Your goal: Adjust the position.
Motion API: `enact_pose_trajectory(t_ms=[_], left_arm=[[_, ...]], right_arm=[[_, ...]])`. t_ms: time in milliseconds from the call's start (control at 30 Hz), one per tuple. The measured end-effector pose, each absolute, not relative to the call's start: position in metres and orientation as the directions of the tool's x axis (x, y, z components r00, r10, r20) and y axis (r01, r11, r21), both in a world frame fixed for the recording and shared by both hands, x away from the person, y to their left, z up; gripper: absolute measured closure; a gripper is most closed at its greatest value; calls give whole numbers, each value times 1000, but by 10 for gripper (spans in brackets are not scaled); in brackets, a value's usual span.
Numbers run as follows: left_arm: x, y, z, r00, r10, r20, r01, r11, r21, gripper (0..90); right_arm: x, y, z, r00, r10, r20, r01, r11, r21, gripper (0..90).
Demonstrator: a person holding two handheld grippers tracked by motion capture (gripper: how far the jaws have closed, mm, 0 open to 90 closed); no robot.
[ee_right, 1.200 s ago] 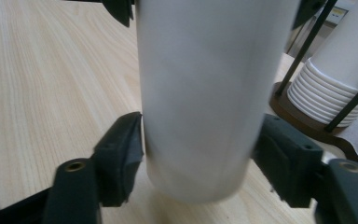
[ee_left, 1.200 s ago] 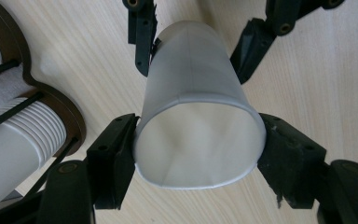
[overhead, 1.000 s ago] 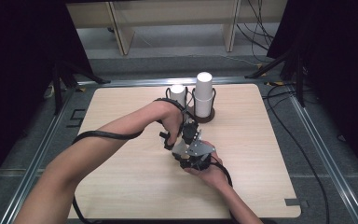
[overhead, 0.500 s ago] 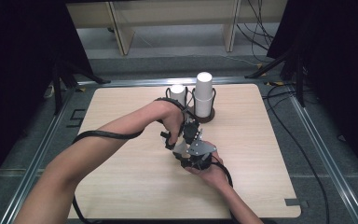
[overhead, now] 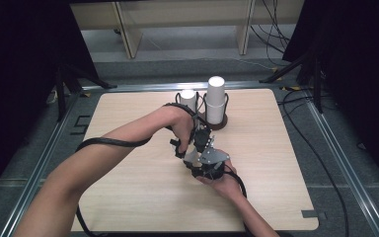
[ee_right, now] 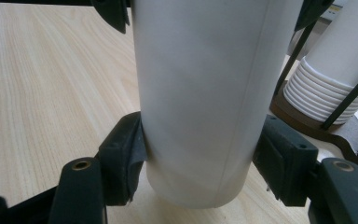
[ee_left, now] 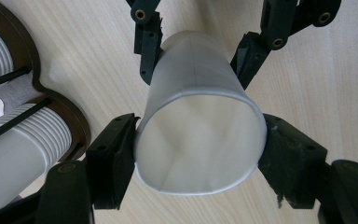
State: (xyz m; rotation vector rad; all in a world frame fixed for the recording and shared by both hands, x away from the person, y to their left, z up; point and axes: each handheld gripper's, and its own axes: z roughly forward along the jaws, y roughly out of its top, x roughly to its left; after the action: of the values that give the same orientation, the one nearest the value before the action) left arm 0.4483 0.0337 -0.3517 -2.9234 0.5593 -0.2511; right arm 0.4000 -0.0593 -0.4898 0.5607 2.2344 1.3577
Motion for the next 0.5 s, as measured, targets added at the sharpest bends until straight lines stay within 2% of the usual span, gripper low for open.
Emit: enact_pose_trajectory(t_ms=[167, 300, 400, 433, 500], left_arm=[[450, 35, -350, 903, -402, 149, -376, -910, -175, 272], [451, 39, -347, 908, -383, 171, -370, -924, -99, 199], [450, 42, -344, 908, -377, 181, -370, -926, -75, 168], [450, 44, -343, 904, -383, 188, -376, -924, -75, 159], [450, 46, -341, 901, -380, 208, -376, -925, -61, 151]], right_arm=[[400, -61, -489, -807, 566, -168, 111, 425, 898, 373], [401, -62, -491, -800, 571, -188, 94, 427, 899, 373], [400, -61, -491, -804, 571, -169, 99, 407, 908, 373], [401, -63, -490, -798, 571, -195, 88, 430, 899, 373], [400, -63, -490, -801, 577, -161, 108, 403, 909, 373]])
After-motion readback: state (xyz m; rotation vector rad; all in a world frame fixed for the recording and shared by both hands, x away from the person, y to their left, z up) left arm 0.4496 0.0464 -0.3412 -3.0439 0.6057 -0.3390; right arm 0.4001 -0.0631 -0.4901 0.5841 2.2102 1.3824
